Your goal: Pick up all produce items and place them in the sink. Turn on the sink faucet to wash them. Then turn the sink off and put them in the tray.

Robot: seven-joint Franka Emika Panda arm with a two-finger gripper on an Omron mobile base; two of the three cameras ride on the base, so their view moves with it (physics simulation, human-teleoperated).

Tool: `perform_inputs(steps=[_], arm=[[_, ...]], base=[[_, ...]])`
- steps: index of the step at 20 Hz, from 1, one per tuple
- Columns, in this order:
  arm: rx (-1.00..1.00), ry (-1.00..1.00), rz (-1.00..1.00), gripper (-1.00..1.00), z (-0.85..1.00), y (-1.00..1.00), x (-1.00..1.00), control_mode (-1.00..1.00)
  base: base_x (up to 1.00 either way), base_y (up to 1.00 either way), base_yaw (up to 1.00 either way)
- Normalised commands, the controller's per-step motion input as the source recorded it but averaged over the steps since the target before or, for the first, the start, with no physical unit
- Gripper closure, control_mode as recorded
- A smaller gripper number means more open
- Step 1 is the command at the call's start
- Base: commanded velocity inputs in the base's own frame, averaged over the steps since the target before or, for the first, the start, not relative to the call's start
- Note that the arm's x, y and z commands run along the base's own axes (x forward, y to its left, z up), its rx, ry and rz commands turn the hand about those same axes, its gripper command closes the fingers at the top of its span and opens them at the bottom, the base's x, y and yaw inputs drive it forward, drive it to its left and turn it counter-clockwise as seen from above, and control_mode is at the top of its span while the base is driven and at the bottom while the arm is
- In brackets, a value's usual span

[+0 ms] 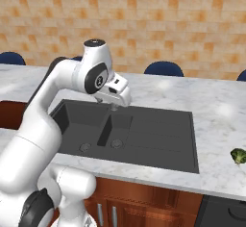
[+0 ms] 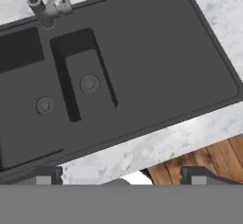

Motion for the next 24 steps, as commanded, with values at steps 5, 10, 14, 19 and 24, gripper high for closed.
perform_inputs(steps=[5, 10, 14, 19, 24], arm=[[0.00, 0.00, -0.31, -1.00, -0.15, -0.61, -0.23, -1.00], [0.00, 0.01, -0.37, -1.00, -0.11, -0.61, -0.19, -1.00], [0.00, 0.01, -0.36, -1.00, -0.11, -0.69, -0.15, -1.00], [0.00, 0.02, -0.30, -1.00, -0.10, -0.75, -0.04, -1.00], [0.00, 0.01, -0.27, -1.00, -0.11, -0.79, 0.00, -1.00]], base=[[0.00, 0.00, 0.00], [0.00, 0.00, 0.00], [0.00, 0.00, 0.00], [0.00, 0.00, 0.00], [0.00, 0.00, 0.00]])
